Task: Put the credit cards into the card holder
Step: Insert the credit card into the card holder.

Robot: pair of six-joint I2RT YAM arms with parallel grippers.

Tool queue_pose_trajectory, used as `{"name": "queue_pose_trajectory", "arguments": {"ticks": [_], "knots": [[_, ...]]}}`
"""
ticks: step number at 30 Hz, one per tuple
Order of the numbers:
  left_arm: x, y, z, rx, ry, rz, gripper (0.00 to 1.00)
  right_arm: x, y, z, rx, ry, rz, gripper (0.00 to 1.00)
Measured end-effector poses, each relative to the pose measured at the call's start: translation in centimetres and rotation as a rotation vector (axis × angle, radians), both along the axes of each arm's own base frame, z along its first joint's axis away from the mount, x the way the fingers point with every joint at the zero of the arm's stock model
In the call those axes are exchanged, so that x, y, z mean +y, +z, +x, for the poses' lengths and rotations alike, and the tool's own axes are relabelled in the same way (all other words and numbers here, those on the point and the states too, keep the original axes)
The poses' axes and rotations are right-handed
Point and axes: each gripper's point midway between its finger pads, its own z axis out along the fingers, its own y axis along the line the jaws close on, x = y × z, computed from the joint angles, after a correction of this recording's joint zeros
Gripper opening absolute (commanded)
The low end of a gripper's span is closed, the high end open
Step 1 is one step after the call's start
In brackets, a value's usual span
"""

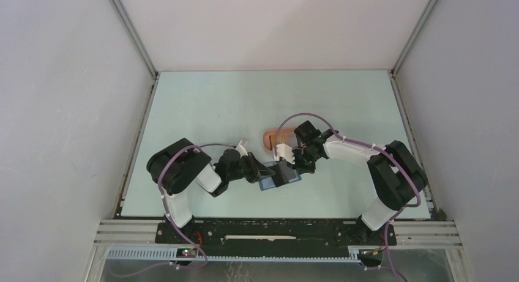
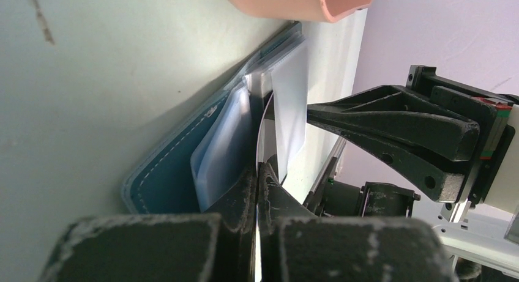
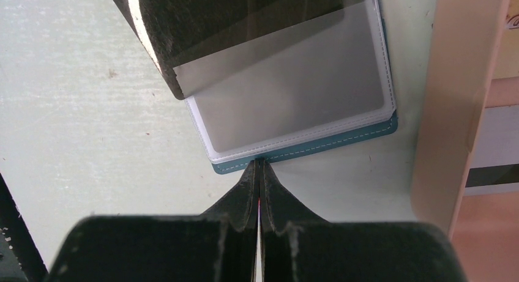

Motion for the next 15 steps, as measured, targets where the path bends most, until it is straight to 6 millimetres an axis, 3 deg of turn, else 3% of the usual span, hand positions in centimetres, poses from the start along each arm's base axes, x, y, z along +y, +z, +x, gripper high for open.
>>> {"name": "queue_pose_trajectory", "arguments": {"ticks": [15], "knots": [[-1.1, -0.1, 1.0, 0.017, -0.03, 0.017, 0.13, -0.4, 0.3, 0.5, -0.033, -0.014, -0.023, 0.11]]}}
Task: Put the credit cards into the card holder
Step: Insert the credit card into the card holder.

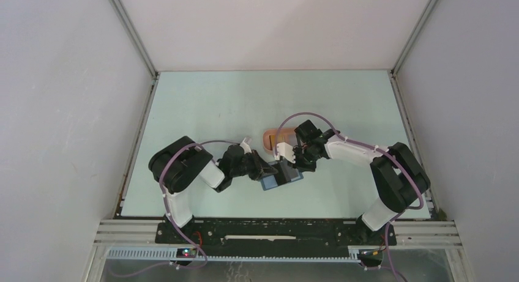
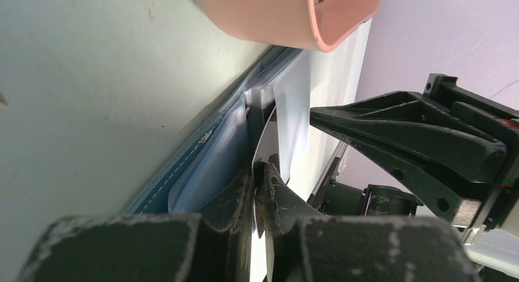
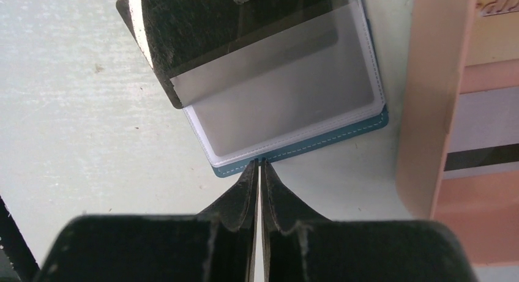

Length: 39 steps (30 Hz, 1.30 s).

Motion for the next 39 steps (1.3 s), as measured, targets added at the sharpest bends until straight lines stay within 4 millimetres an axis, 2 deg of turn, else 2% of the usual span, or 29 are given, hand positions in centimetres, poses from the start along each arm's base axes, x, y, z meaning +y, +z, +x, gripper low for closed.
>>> {"name": "queue_pose_trajectory", "arguments": {"ticks": [6, 16, 39], "knots": [[0.3, 0.0, 0.4, -0.002, 0.016, 0.002, 0.09, 0.1, 1.1, 0.3, -0.028, -0.01, 0.022, 0.11], [0.9, 0.3, 1.5, -0.035, 0.061, 0.009, 0.07, 0.2, 1.1, 0.3, -0.026, -0.013, 0.025, 0.1], [0.6, 0.4, 0.6, -0.03, 0.018, -0.003, 0.07, 0.4, 1.1, 0.0, -0.024, -0.005, 0.025, 0.11]]}}
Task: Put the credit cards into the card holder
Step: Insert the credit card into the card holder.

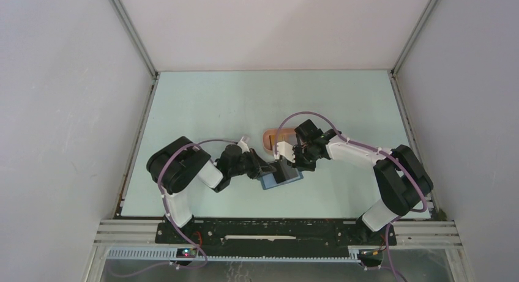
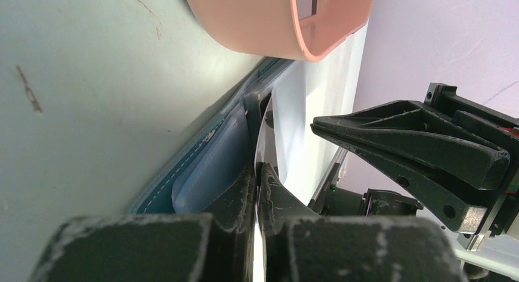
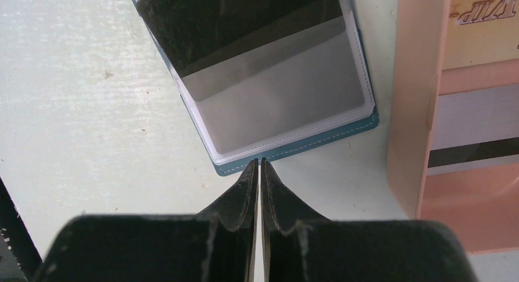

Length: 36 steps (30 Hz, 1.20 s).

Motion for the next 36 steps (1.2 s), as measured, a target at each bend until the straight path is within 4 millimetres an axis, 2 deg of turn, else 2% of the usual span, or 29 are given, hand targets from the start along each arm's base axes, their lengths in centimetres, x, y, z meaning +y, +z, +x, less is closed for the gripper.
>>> {"name": "queue_pose_trajectory", "arguments": {"ticks": [17, 28, 36], "knots": [[-0.6, -0.2, 0.3, 0.007, -0.007, -0.008, 0.09, 0.1, 0.0, -0.1, 0.001, 0.006, 0.0, 0.1], [-1.1, -0.1, 0.8, 0.002, -0.01, -0.012, 0.16, 0.3, 0.1, -0.3, -0.001, 0.01, 0.003, 0.11], [-1.2, -0.3, 0.7, 0.007, -0.017, -0.012, 0.24, 1.3, 1.2, -0.7, 0.01, 0.022, 0.068, 0.11]]}}
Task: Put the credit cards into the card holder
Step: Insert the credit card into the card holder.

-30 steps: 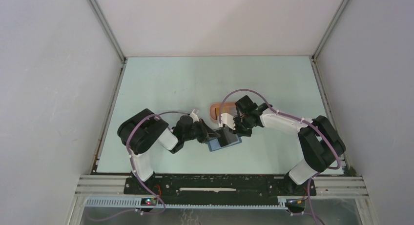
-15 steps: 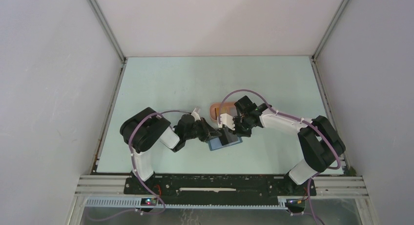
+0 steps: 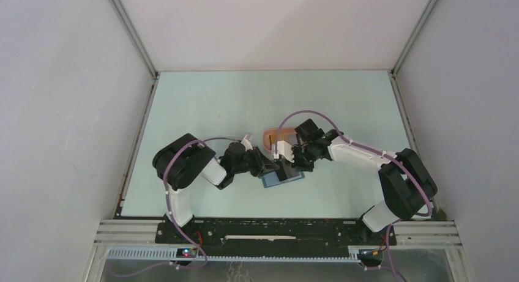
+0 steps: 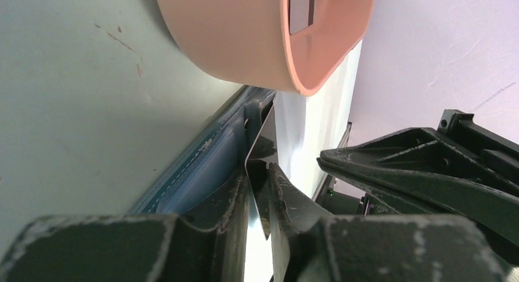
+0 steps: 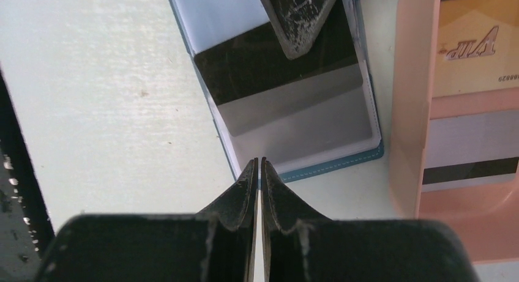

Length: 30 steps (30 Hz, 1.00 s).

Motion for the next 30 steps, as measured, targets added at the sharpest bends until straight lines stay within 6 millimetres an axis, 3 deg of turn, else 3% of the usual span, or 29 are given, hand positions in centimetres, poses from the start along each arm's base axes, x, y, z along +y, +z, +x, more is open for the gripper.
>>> {"name": "queue_pose_trajectory", "arguments": {"ticks": [9, 14, 21, 30], "knots": [[-0.3, 0.1, 0.1, -0.003, -0.013, -0.01, 0.29, 2.9, 3.0, -1.9, 0.021, 0.081, 0.16, 0.11], [-0.4, 0.2, 0.1, -0.007, -0.015, -0.015, 0.31, 5.4, 3.5, -3.7, 0.0, 0.185, 0.2, 0.11], [-0.4, 0.3, 0.1, -0.009, -0.017, -0.018, 0.32, 7.6, 1.5, -5.5, -0.026, 0.291, 0.149, 0.11], [-0.5, 0.3, 0.1, -0.01, -0.02, -0.021, 0.33, 8.4, -0.6, -4.0, -0.113, 0.28, 0.075, 0.11]]}}
